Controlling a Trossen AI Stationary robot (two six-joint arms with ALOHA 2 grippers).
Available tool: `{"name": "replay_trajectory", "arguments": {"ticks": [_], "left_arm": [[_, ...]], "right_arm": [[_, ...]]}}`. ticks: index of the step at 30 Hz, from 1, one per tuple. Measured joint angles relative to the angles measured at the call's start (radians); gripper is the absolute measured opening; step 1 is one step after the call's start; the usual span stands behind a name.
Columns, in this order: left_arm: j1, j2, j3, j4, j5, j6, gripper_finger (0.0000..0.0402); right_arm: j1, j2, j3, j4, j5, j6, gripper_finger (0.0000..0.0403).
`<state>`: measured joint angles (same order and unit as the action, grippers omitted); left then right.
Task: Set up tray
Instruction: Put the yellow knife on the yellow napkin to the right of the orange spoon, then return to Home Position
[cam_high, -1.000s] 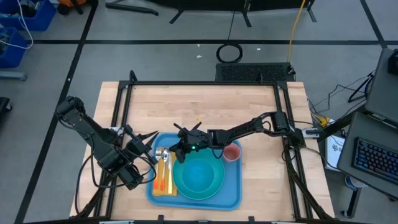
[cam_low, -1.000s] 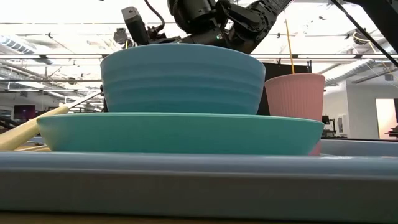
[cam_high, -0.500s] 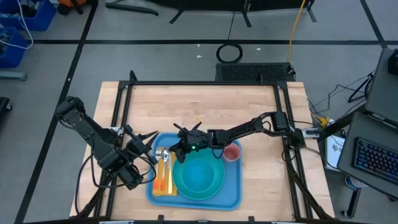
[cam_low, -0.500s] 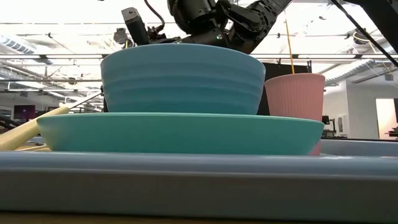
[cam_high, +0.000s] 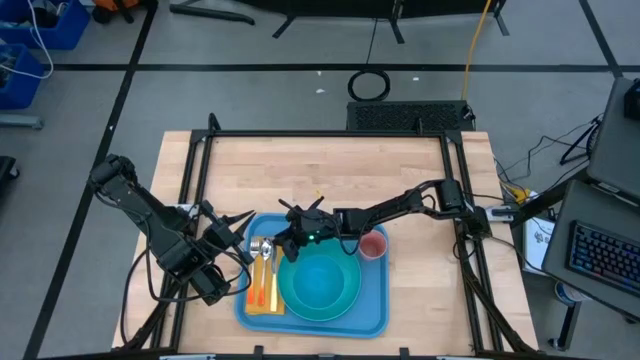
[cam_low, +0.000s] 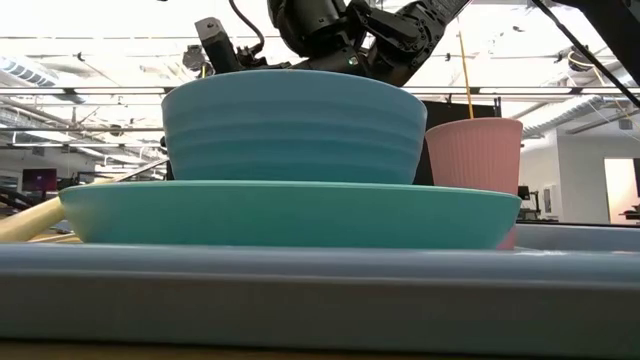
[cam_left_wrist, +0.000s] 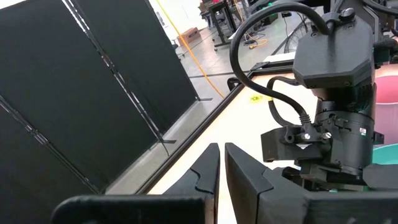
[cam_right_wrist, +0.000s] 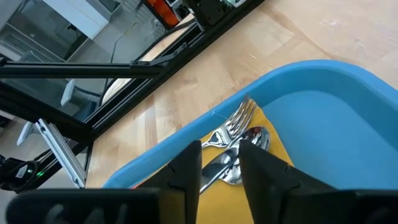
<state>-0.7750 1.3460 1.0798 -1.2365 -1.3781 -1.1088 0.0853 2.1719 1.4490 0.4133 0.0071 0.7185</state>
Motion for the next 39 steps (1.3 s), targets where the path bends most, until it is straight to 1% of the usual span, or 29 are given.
{"name": "replay_trajectory", "arguments": {"ticks": [12, 23, 35, 39], "left_arm": [[0.0, 0.0, 0.0, 0.001, 0.0, 0.0, 0.0031], [0.0, 0.0, 0.0, 0.003, 0.0, 0.0, 0.0031], [0.0, 0.0, 0.0, 0.003, 0.0, 0.0, 0.0031], [0.0, 0.0, 0.0, 0.003, 0.0, 0.0, 0.0031]], "right_arm": [[0.0, 0.0, 0.0, 0.0, 0.001, 0.0, 0.0132], [0.0, 0.0, 0.0, 0.0, 0.019, 0.0, 0.0154], [0.0, 0.0, 0.0, 0.0, 0.019, -0.001, 0.0163], [0.0, 0.0, 0.0, 0.022, 0.019, -0.043, 0.0164]]}}
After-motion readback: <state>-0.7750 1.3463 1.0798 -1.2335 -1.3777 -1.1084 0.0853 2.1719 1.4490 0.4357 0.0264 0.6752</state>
